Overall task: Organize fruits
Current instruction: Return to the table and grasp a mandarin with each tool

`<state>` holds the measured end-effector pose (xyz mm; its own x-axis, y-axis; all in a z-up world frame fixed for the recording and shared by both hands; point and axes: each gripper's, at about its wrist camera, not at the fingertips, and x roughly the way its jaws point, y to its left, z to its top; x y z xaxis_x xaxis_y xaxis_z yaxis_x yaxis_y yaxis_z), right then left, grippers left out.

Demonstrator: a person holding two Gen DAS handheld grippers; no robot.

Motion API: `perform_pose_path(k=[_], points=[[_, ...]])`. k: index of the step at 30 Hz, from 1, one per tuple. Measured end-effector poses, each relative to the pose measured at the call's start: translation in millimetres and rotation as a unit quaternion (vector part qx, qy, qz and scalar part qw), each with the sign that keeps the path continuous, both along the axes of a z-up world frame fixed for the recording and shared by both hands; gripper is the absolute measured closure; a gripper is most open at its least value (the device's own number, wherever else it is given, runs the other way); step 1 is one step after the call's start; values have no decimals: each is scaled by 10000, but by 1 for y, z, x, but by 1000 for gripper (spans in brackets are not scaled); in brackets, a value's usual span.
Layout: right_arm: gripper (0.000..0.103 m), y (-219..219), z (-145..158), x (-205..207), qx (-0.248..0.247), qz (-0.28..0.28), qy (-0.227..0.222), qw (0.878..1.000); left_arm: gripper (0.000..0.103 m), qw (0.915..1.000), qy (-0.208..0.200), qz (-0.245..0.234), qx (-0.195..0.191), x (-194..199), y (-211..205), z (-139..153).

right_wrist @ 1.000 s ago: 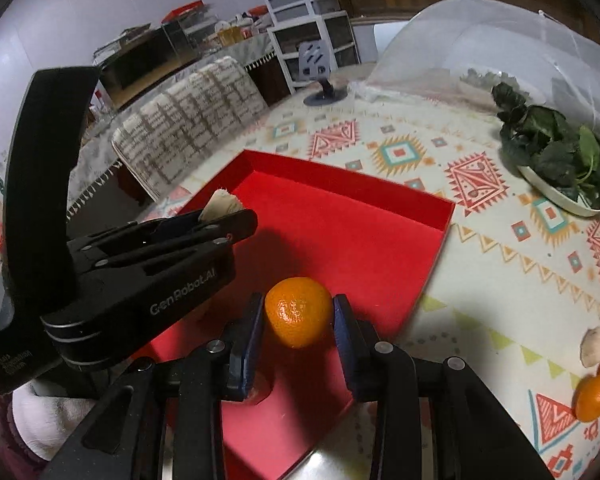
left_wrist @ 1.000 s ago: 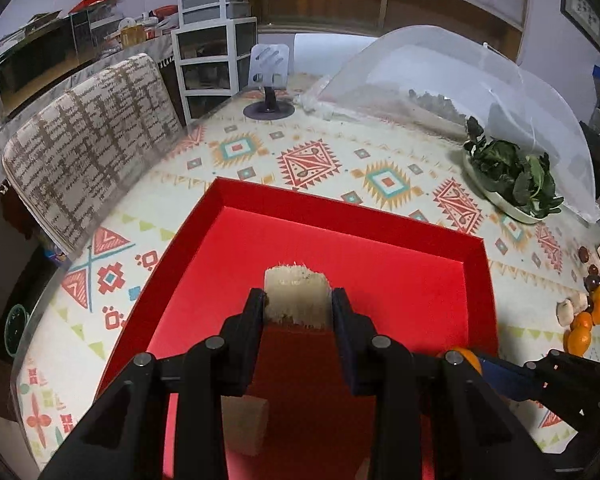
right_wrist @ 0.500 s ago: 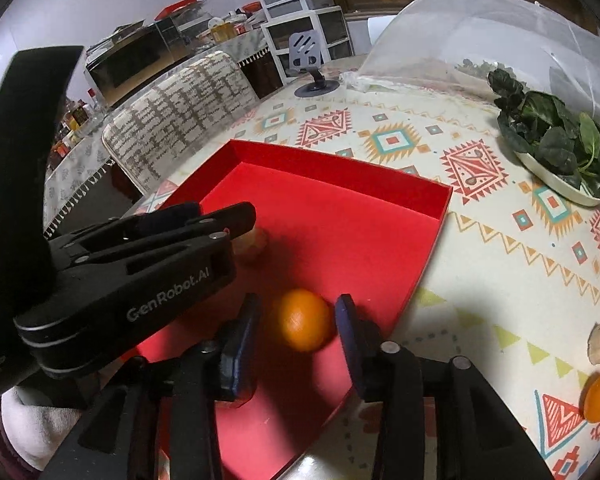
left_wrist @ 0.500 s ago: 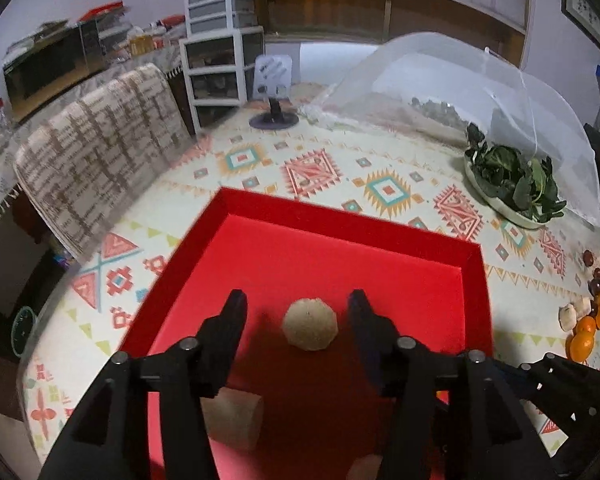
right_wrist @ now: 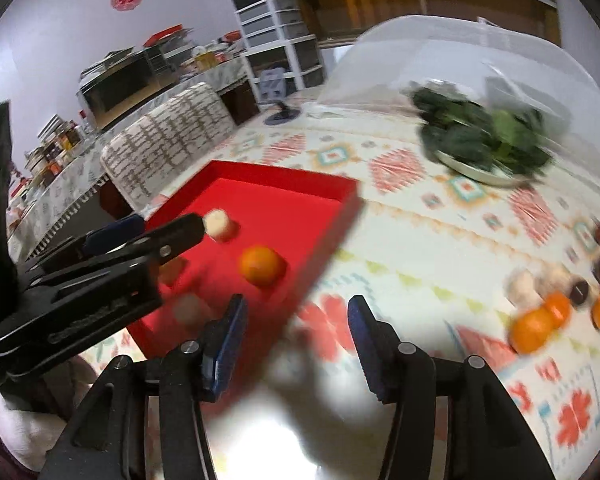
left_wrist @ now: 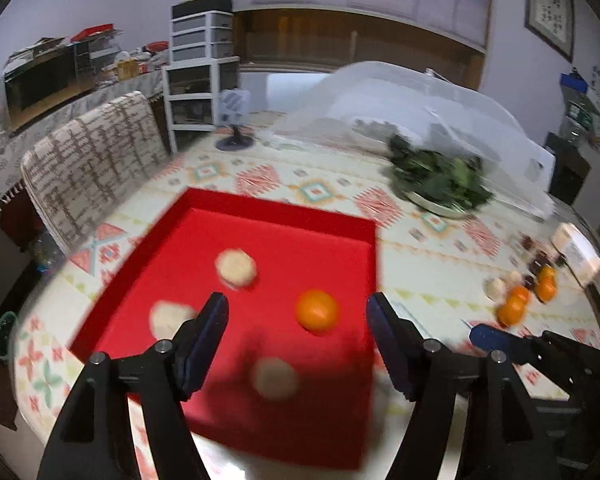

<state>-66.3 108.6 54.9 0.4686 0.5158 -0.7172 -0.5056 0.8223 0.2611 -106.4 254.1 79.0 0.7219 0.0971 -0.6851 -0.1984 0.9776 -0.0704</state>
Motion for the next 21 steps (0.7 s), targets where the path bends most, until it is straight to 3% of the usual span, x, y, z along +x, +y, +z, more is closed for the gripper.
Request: perform_pose_path(k=[12, 21], points=[[46, -115, -23, -32, 84, -897, 208, 9957, 31, 9975, 188, -676, 34, -26, -80, -20], [46, -166, -31, -30, 208, -1258, 296, 9914, 31, 9947, 406, -945, 52, -16, -115, -34]])
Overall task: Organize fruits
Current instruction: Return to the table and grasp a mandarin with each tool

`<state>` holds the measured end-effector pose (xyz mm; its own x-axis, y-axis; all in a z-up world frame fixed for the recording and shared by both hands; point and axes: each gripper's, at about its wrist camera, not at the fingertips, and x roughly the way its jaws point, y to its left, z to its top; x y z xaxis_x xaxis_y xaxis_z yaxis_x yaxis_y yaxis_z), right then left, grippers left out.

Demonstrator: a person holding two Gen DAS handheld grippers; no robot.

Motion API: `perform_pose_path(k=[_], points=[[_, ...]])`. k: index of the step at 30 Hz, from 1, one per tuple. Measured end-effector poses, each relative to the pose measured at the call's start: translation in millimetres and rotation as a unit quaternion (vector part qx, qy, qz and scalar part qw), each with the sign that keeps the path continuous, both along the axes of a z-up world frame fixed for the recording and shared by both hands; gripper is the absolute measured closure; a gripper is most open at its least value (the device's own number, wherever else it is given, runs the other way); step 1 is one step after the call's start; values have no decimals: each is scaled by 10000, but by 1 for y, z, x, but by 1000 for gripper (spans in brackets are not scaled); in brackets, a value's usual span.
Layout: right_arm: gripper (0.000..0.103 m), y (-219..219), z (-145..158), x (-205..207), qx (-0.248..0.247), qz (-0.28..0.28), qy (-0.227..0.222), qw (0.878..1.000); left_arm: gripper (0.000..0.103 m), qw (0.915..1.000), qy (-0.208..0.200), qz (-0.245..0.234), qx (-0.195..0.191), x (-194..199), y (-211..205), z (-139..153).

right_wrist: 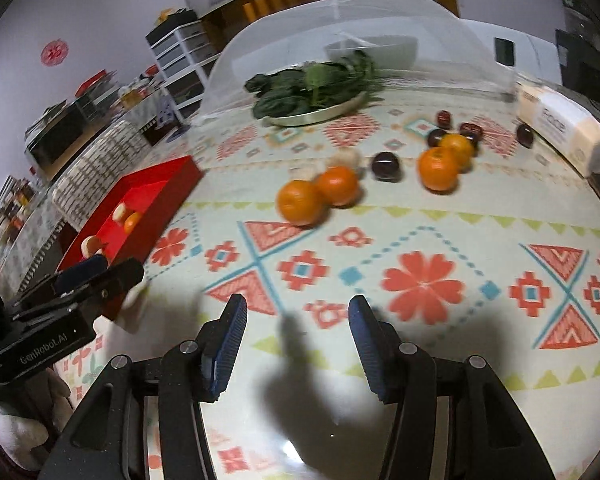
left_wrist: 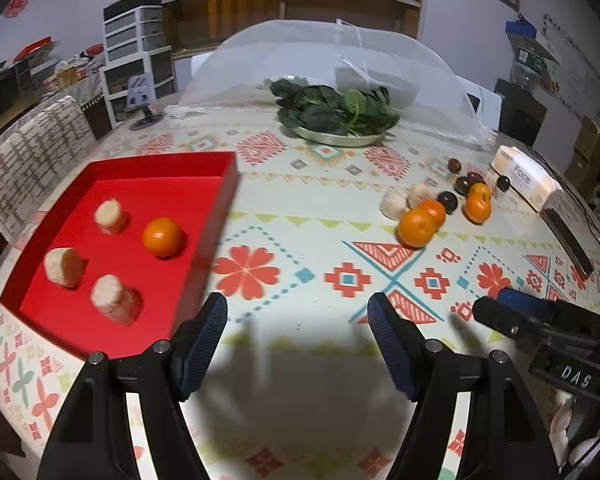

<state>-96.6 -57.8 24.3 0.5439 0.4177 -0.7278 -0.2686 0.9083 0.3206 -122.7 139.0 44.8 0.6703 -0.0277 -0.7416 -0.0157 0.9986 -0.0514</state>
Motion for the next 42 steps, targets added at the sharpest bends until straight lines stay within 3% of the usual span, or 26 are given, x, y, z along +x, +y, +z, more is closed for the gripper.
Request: perform_pose_path(k=[10, 16, 21, 23, 28, 32, 42], points=[[46, -23, -9, 29, -11, -185, 97, 9998, 31, 9994, 232, -172, -200, 32, -12, -11], [46, -63, -2, 61, 407, -681, 80, 9968, 31, 9982, 327, -451, -237, 65, -33, -15], [46, -87, -5, 85, 351, -937, 151, 9949, 31, 9962, 409, -752, -166, 98, -57, -24], [46, -87, -6, 94, 311, -934, 188, 9950, 30, 9948, 397, -884, -308, 106, -62, -25], [46, -78, -9, 118, 158, -882, 208, 9958, 30, 9932, 376, -1088, -160, 113, -76, -27], [46, -71, -14, 131, 26, -864, 243, 9960, 30, 9915, 458, -1193, -260, 113, -75, -35], [46, -64, -15, 133, -86, -876, 177, 9960, 30, 9904, 456, -1219, -471, 117, -74, -38]])
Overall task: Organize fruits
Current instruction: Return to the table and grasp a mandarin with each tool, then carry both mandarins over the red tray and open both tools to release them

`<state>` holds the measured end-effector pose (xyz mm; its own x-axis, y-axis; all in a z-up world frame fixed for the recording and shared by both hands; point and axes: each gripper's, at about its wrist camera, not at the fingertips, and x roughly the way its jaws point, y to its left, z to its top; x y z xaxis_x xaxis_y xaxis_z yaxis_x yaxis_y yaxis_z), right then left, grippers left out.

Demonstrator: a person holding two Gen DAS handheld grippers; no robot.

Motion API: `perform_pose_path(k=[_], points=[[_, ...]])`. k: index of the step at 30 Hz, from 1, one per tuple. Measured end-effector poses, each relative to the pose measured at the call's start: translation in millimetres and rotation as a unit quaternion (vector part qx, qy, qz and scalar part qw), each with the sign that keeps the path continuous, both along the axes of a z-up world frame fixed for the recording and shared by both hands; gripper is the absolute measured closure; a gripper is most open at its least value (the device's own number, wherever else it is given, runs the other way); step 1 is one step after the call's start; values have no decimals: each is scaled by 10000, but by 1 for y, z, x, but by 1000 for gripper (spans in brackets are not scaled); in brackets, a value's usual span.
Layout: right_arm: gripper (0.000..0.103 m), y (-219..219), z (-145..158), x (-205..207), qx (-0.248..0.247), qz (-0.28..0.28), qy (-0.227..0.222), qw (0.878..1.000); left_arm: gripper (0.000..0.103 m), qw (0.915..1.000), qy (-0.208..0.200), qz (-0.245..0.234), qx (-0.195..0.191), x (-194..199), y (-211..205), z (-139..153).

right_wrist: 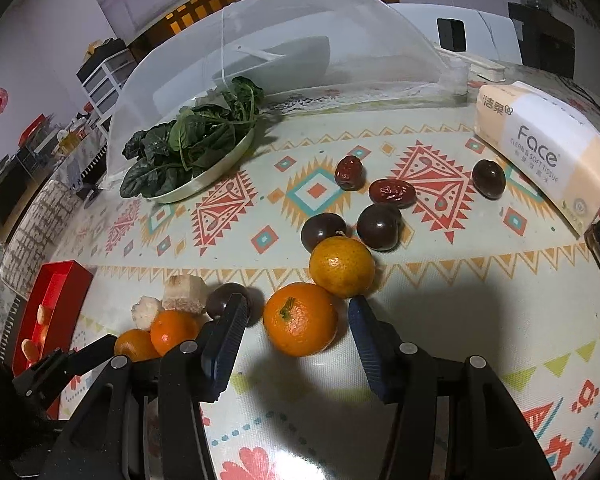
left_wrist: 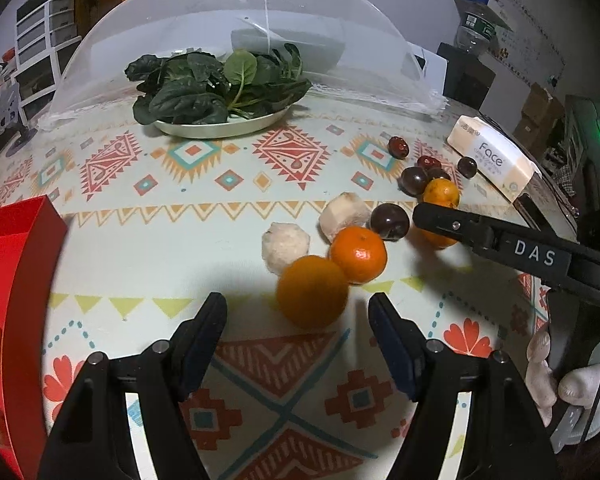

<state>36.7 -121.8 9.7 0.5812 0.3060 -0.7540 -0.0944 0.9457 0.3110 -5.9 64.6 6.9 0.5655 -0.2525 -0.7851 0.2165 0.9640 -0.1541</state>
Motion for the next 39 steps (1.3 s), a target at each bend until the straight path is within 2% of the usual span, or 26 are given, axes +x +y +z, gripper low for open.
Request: perform_pose_path(k=[2, 6, 9, 11, 12, 17, 30, 39], points=[[46, 1, 0, 0, -5, -11, -4, 10000, 34, 10000, -16, -10, -26, 1, -2, 0], [46, 3, 0, 0, -44, -23, -27, 10000, 69, 9999, -63, -102, -53, 0, -5, 1], [49, 3, 0, -1, -97, -73, -47, 9999, 69, 9999, -94, -115, -34, -1, -7, 2], [63, 2, -1, -2, -109, -115, -48, 9999, 69, 9998, -97, -71, -138, -1, -3, 2], [63, 2, -1, -2, -63, -115, -37, 9999, 69, 9998, -101, -39, -183, -2, -1, 2], [64, 1, -1, -8, 19, -143, -23, 9999, 69, 9992, -129, 41, -366, -2, 6, 3], [64, 0, 5, -36, 92, -124, 3, 9999, 69, 9988, -183, 122, -430, -11, 9, 7], [63, 2, 24, -63, 100, -44, -154, 9998, 69, 9967, -402, 197, -670, -48, 19, 30]])
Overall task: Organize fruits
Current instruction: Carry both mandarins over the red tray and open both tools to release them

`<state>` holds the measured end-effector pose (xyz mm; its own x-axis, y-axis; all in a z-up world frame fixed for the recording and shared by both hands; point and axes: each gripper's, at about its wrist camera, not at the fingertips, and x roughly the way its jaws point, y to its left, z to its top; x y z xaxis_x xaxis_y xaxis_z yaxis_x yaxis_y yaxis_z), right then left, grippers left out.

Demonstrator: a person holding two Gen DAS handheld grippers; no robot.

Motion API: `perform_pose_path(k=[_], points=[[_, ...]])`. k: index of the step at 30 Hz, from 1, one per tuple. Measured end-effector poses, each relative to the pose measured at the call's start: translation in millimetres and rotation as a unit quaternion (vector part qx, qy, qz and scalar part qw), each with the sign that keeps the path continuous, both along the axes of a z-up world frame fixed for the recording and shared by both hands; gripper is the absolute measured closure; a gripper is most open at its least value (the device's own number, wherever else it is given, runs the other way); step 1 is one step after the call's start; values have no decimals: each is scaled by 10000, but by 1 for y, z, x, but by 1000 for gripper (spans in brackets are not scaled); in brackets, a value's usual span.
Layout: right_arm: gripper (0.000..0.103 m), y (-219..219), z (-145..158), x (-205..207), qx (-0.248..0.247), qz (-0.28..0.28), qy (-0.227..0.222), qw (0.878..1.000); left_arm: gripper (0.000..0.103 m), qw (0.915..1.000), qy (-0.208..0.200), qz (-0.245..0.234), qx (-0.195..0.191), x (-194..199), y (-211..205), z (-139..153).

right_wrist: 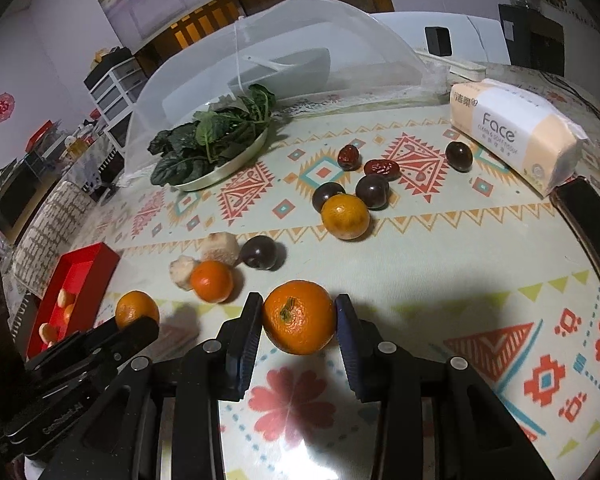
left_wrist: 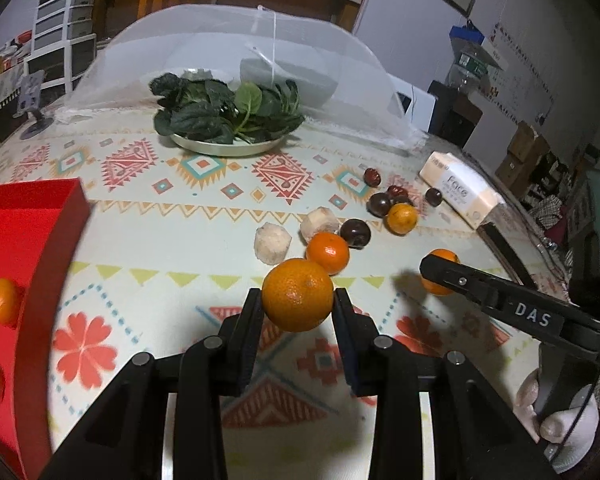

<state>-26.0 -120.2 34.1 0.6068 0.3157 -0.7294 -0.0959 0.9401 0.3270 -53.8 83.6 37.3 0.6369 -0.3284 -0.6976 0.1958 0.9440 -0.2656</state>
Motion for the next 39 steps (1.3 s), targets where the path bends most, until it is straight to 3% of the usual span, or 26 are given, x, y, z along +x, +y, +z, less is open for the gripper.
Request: perform_pose_path(k=[7, 15, 19, 24, 27, 39], points=[[63, 18, 17, -24, 4, 206, -180, 9996, 69, 9993, -202, 294, -150, -38, 30, 15], [63, 72, 32, -45, 22, 720, -328, 9969, 69, 9934, -199, 1046, -422, -70, 105, 21], [63, 115, 37, -50, 49, 1135, -361, 9929, 69, 9858, -221, 1617, -396, -80, 153, 25], [63, 176, 39, -55, 55, 1685, -375, 9850, 69, 9699, -187, 2400, -371, -90, 220, 22], [63, 213, 35, -52, 110, 2008, -323, 9790, 69, 9632, -124, 2656, -386, -92, 246, 18], [63, 311, 17, -49, -218, 2736, -248, 9613, 69, 9614, 45, 2740, -244, -83, 272, 0]])
